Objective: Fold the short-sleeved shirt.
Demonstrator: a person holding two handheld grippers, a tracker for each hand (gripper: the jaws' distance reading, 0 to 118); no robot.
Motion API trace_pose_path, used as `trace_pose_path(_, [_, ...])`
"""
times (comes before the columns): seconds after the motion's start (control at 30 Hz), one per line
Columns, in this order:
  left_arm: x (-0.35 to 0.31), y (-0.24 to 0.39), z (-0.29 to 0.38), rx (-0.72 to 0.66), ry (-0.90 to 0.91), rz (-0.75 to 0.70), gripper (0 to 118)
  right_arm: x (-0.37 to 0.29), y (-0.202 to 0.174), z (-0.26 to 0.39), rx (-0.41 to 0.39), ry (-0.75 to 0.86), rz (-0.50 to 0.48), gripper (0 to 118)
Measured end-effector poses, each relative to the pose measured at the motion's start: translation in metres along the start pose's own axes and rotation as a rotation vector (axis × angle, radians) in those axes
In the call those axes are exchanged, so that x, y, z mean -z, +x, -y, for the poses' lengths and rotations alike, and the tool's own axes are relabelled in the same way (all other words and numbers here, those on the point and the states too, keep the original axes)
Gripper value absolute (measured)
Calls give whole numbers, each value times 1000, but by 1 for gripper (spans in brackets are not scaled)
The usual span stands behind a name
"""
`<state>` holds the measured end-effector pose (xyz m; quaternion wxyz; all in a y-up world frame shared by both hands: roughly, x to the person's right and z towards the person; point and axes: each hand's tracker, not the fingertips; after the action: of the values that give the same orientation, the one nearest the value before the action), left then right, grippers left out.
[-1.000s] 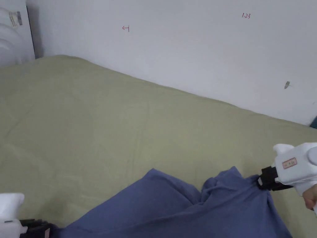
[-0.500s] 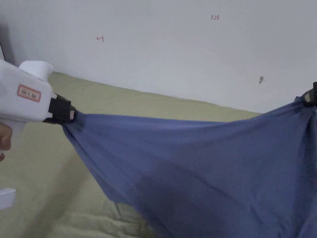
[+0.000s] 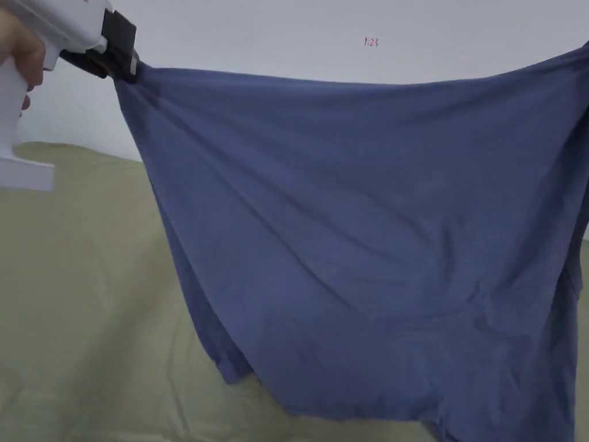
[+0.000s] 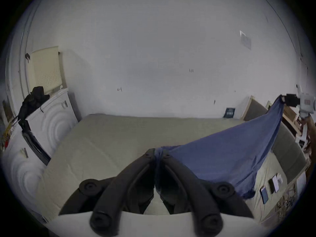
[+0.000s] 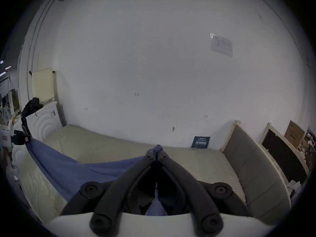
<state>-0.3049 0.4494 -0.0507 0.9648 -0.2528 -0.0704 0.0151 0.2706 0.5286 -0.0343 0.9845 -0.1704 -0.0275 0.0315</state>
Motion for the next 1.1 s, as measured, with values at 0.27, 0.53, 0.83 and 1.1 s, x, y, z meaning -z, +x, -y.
trace_pose_path(0.27, [-17,29,-31,55,45,-85,5,0,-8,-39,11,127,16,0])
trace_pose_path(0.53, [-10,8,-52,54,67,-136,5,-11,-26,-65,6,173,3,0])
trace_pose_path(0.83, [2,-5,10,94,-20,-69,5,-25,-36,4,-81,19,-36,0])
trace_pose_path(1.1, [-10,-15,70,111,-92,23,5,-57,-17,72,-101,-82,-53,0])
